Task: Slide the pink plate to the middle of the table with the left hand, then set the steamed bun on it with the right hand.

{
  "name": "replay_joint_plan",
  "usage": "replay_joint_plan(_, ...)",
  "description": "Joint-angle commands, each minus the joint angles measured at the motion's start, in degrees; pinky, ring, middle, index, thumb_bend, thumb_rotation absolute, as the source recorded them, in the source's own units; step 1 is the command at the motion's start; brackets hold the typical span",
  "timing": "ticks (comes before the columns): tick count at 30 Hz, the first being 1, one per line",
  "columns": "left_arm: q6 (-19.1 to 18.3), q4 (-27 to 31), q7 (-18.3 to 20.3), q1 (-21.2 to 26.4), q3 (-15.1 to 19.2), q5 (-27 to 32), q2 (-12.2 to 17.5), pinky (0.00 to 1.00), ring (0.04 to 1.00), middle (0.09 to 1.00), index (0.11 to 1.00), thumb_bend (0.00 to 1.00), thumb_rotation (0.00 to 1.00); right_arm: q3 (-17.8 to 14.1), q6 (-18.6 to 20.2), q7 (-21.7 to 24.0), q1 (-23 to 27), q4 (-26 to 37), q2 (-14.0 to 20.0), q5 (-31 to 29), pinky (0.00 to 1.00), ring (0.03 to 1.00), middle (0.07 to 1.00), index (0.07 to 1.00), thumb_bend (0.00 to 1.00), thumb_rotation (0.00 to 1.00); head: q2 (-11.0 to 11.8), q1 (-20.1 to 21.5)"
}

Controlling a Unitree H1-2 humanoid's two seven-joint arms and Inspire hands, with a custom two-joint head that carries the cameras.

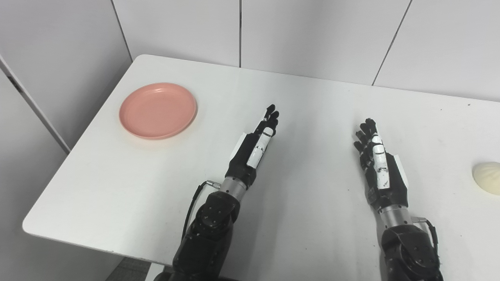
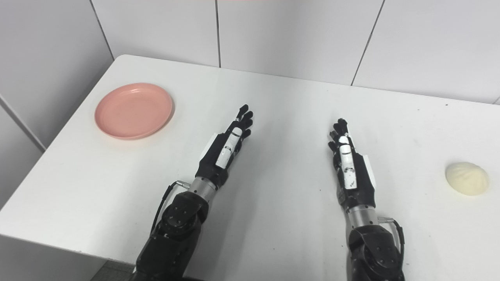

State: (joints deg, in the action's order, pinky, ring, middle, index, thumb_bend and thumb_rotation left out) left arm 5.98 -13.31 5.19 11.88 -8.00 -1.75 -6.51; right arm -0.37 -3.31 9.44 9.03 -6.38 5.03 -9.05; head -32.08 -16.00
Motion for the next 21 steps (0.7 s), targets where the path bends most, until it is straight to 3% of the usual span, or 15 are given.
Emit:
replay_joint_plan(1, 1.6, -6.6, -0.4, -4.0, 0.0, -0.4, 0.6, 1.0, 1.0, 1.0, 1.0, 0.35, 1.0, -0.6, -1.3, 0.6, -2.5, -3.0, 0.6, -0.3, 1.0, 1.0, 1.0, 1.0, 0.18, 1.0, 0.0, 0.1)
replay_joint_plan(9, 1.2, -5.8, -0.4, -3.4, 0.2, 0.0, 0.5, 1.0, 1.0, 1.0, 1.0, 0.33, 1.0, -0.4, -2.4, 0.8, -2.3, -3.8, 0.8, -0.4, 1.0, 1.0, 1.0, 1.0, 0.18, 1.0, 0.1, 0.1)
replay_joint_plan(21, -2.2, 3.4, -1.5, 0.1, 2.4, 1.4, -0.3, 1.0, 1.0, 1.0, 1.0, 0.39, 1.0, -0.7, -2.2, 0.6, -1.9, -4.1, 1.1, -0.8, 1.0, 1.0, 1.0, 1.0, 0.17, 1.0, -0.1, 0.4)
